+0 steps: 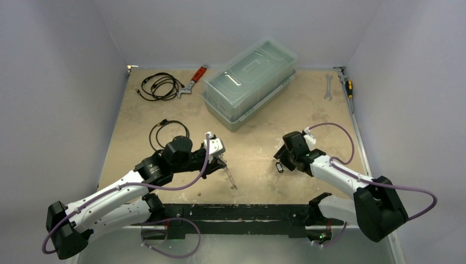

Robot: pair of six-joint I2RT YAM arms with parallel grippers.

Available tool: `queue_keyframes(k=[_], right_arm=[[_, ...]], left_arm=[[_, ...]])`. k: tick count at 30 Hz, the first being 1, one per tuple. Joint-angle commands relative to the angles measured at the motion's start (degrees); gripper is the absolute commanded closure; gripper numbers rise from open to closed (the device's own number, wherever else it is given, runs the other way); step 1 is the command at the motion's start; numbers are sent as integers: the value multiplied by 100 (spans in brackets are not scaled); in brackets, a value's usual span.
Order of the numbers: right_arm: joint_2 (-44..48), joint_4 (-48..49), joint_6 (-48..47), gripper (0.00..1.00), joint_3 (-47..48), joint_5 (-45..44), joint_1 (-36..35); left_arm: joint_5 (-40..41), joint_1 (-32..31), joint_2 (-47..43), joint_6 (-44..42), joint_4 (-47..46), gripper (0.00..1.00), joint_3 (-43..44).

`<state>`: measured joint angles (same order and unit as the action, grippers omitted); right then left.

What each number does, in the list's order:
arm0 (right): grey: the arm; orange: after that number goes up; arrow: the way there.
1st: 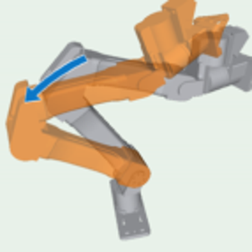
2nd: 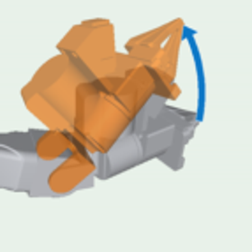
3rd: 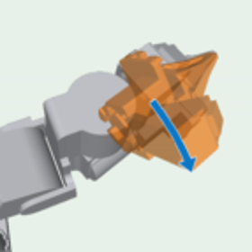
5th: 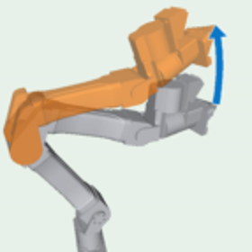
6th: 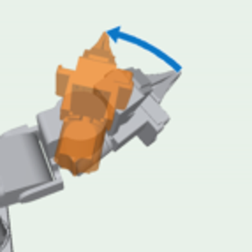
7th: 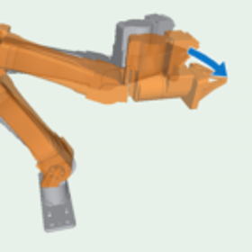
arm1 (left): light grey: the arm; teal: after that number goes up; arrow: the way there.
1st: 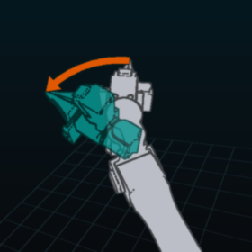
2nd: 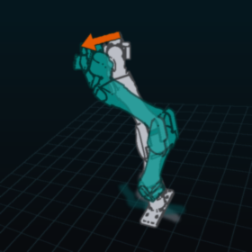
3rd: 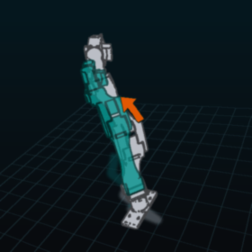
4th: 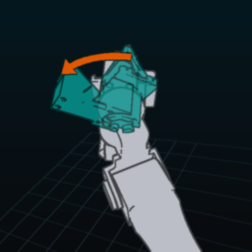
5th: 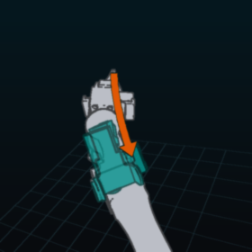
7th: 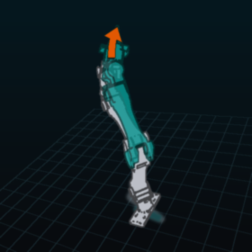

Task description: Put the keys on the keyring

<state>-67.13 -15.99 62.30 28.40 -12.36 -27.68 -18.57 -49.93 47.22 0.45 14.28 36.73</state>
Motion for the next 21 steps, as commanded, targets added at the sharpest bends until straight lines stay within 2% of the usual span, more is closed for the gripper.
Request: queue_keyframes(k=[1,6,10,15,18,21], right_arm=[[101,518,-1214,46,636,135,13],[662,38,-1713,42,729,-375,9],[790,-497,-1471,39,741,-901,12],[327,-1203,-918,43,855,-644,10],[232,-1042,-776,45,704,-446,11],[167,-756,-731,52,555,-209,10]], left_arm=[[81,27,-55,53,-311,100,-8],[89,31,-30,43,-310,100,-17],[41,70,19,52,-321,100,-4],[2,103,41,65,-321,100,1],[-13,115,49,68,-323,100,2],[-20,109,50,69,-328,100,-8]])
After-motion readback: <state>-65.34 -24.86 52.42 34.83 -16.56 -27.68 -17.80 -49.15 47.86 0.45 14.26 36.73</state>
